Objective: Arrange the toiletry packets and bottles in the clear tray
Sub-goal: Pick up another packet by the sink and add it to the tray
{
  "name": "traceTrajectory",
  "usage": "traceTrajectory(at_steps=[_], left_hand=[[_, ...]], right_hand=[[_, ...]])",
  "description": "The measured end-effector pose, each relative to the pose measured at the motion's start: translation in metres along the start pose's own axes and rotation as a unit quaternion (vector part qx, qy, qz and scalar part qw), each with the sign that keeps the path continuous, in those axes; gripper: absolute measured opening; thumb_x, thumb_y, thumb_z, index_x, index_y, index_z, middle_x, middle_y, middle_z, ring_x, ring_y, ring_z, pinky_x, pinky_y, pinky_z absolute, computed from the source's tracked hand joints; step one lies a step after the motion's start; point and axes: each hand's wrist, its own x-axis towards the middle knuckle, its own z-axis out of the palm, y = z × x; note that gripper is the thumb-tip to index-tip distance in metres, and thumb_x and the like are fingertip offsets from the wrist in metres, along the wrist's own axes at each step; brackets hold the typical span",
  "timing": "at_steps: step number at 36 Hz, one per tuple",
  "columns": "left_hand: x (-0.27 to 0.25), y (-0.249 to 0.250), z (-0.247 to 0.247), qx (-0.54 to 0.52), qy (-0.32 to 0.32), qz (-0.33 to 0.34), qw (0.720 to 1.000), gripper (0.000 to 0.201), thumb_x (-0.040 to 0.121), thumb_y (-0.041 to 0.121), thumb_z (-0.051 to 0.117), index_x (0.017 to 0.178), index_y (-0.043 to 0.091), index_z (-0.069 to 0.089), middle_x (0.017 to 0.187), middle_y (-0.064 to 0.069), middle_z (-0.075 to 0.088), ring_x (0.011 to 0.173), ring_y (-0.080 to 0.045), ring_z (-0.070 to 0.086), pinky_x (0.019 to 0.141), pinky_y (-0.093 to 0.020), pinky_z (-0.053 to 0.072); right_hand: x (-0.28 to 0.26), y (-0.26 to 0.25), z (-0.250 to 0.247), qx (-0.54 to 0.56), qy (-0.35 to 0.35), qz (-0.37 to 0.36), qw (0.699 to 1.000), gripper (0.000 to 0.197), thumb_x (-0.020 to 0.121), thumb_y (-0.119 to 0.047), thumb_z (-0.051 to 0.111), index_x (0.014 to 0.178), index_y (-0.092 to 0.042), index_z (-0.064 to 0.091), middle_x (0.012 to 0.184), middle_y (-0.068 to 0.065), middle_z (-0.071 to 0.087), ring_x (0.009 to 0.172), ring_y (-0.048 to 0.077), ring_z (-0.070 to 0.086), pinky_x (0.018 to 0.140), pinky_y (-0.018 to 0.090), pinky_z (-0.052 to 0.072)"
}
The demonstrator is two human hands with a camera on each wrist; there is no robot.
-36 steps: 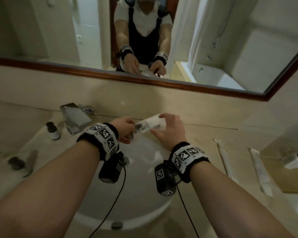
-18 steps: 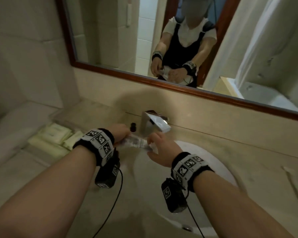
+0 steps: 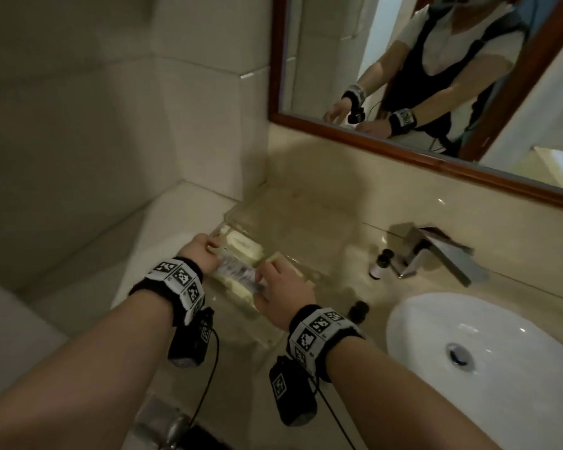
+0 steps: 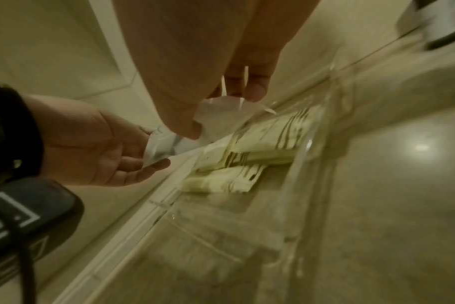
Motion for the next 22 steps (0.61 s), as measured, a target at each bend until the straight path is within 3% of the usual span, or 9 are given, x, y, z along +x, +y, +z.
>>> traceTrajectory(at_steps=[3,8,12,19,22], left_hand=[[0.016,-0.018,-0.002,0.012,0.005,-0.002,1.0,0.03,0.084,0.012,0.061,0.114,0.011,0.056,0.116,-0.016,0.061,0.105,-0.033,0.06,0.088,-0.032,0.047],[0.036,-0.034,0.005,0.055,-0.011,0.007,0.998,0.028,0.083,0.014,0.06,0.11,0.019,0.062,0.119,-0.014,0.061,0.104,-0.029,0.06,0.087,-0.031,0.05],[0.048,-0.036,0.009,0.09,-0.026,0.023,0.995,0.034,0.083,0.016,0.061,0.117,0.017,0.062,0.131,-0.011,0.056,0.116,-0.028,0.058,0.097,-0.029,0.048],[0.051,-0.031,0.007,0.206,-0.028,0.04,0.977,0.048,0.081,0.043,0.062,0.126,0.027,0.056,0.139,-0.009,0.045,0.122,-0.032,0.049,0.106,-0.039,0.041],[0.048,-0.03,0.005,0.259,-0.037,0.052,0.964,0.061,0.078,0.053,0.061,0.133,0.033,0.045,0.142,-0.004,0.036,0.127,-0.028,0.039,0.109,-0.038,0.035]], right_hand=[[0.016,-0.011,0.018,-0.003,-0.006,0.002,1.0,0.024,0.091,-0.025,0.049,0.114,-0.015,0.051,0.117,0.005,0.045,0.101,0.026,0.052,0.08,0.032,0.046],[0.035,-0.018,0.041,-0.017,-0.025,0.033,0.999,0.027,0.092,-0.021,0.05,0.118,-0.015,0.048,0.12,0.007,0.043,0.106,0.028,0.05,0.084,0.036,0.047],[0.049,-0.019,0.052,-0.026,-0.022,0.062,0.998,0.026,0.095,-0.022,0.046,0.12,-0.017,0.046,0.123,0.007,0.043,0.11,0.028,0.048,0.082,0.038,0.047],[0.06,-0.021,0.056,-0.065,-0.021,0.009,0.998,0.042,0.095,-0.015,0.044,0.137,-0.014,0.04,0.139,0.009,0.036,0.127,0.028,0.035,0.103,0.035,0.038],[0.057,-0.019,0.054,-0.076,-0.02,-0.007,0.997,0.039,0.094,-0.021,0.045,0.133,-0.016,0.045,0.135,0.008,0.038,0.122,0.028,0.037,0.102,0.035,0.038]])
